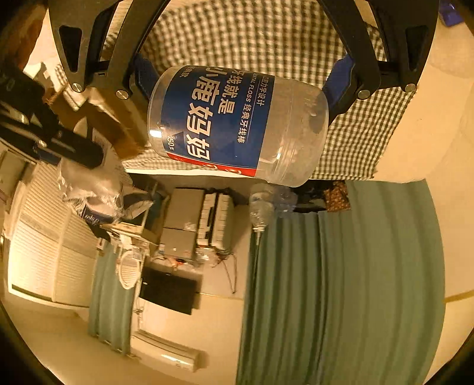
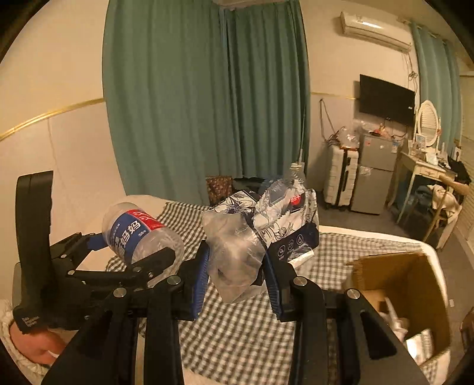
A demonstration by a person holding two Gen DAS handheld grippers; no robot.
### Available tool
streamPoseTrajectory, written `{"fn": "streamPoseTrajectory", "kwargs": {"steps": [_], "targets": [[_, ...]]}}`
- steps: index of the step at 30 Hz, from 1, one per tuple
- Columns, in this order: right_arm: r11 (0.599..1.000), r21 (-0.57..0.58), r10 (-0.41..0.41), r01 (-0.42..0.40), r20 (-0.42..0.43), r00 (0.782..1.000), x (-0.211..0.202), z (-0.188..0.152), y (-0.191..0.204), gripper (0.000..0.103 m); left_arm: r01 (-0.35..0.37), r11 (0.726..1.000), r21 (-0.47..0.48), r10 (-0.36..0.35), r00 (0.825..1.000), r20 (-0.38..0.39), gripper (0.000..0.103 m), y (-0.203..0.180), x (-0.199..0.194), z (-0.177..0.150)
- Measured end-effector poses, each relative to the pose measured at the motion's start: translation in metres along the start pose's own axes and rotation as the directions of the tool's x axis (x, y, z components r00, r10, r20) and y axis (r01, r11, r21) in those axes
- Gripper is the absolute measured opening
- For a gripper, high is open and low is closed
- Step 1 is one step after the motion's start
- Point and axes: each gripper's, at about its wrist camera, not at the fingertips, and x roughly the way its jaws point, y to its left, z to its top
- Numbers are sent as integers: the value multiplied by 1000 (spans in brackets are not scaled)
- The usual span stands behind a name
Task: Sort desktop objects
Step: 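Carry the water bottle and foil packet into the cardboard box and release both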
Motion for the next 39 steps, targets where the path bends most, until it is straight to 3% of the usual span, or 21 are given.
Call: {"fn": "streamPoseTrajectory", "kwargs": {"steps": [6,11,15,20,23,27,29,30,31,33,35,39], "targets": [[992,28,-120,120,-1,993,-41,1,-46,34,47,999,19,-47,999,-19,93,-51,-12,7],[975,159,-154,158,-36,987,-52,-23,-105,34,114,992,59,-110,991,-72,93,-110,8,2],[913,312,-237,261,-115,965,-41,-51,-167,34,196,976,95,-178,969,-169,93,-168,57,-7],[859,402,-263,316,-184,947,-24,-80,-227,34,280,948,152,-237,938,-255,93,-234,116,-22],[819,431,-299,378,-241,923,-14,-97,-255,34,281,936,211,-220,937,-271,93,-264,148,-30],[785,472,-309,402,-265,913,-5,-108,-281,37,316,911,264,-248,933,-262,95,-281,173,-47],[775,454,-356,440,-261,897,-2,-106,-282,56,314,902,295,-239,935,-264,103,-288,179,-56],[768,453,-381,453,-246,891,-1,-104,-281,85,306,897,319,-226,938,-264,103,-291,182,-59],[759,457,-404,464,-228,886,-3,-101,-279,97,294,886,358,-209,943,-258,103,-293,181,-63],[754,464,-426,465,-195,884,-5,-95,-275,96,294,880,373,-214,946,-242,103,-292,180,-63],[769,462,-411,443,-174,895,-7,-90,-269,96,307,886,348,-233,942,-240,103,-284,172,-62],[793,454,-384,406,-145,912,-16,-80,-255,96,352,901,253,-293,925,-244,103,-269,158,-42]]}}
